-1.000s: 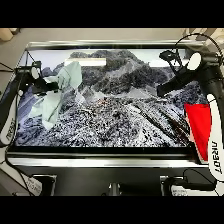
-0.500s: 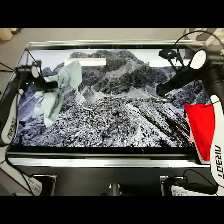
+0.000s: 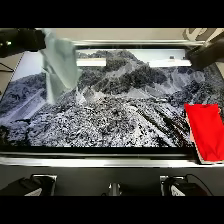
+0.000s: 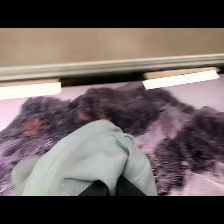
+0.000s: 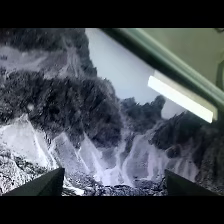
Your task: Fold the shirts.
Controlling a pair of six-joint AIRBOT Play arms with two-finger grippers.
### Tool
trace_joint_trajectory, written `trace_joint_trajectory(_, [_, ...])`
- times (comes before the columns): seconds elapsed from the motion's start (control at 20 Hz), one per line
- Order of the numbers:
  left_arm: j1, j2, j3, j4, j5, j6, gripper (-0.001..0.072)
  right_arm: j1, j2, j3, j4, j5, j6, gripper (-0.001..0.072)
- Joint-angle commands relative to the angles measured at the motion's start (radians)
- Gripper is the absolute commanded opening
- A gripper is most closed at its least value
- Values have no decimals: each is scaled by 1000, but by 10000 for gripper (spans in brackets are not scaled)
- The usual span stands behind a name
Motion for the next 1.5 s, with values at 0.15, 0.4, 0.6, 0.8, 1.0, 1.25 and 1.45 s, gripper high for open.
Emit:
trace_joint_trajectory(0.15, [-343, 6, -201, -1, 27, -46, 25, 0, 255, 9, -38, 135, 103, 677])
trace_joint_trajectory(0.4, [-446, -261, -353, -161, 101, -120, 261, 0, 296, 7, -105, 306, 126, 676])
trace_joint_trajectory(0.6, [-389, -306, -258, -121, -127, -17, 720, 0, 179, -14, -109, 518, 71, 676])
trace_joint_trajectory(0.8, [-178, -202, -331, -6, -404, 74, 720, 0, 26, -238, 67, 503, 5, 676])
trace_joint_trajectory(1.0, [57, 0, -814, -325, -289, 74, 720, 0, -105, -534, 348, 370, -94, 678])
trace_joint_trajectory(1.25, [116, 85, -1234, -637, 21, 73, 720, 0, -212, -635, 324, 261, -104, 675])
trace_joint_trajectory(1.45, [61, 47, -1284, -757, 235, 73, 720, 0, -233, -636, 285, 201, -103, 674])
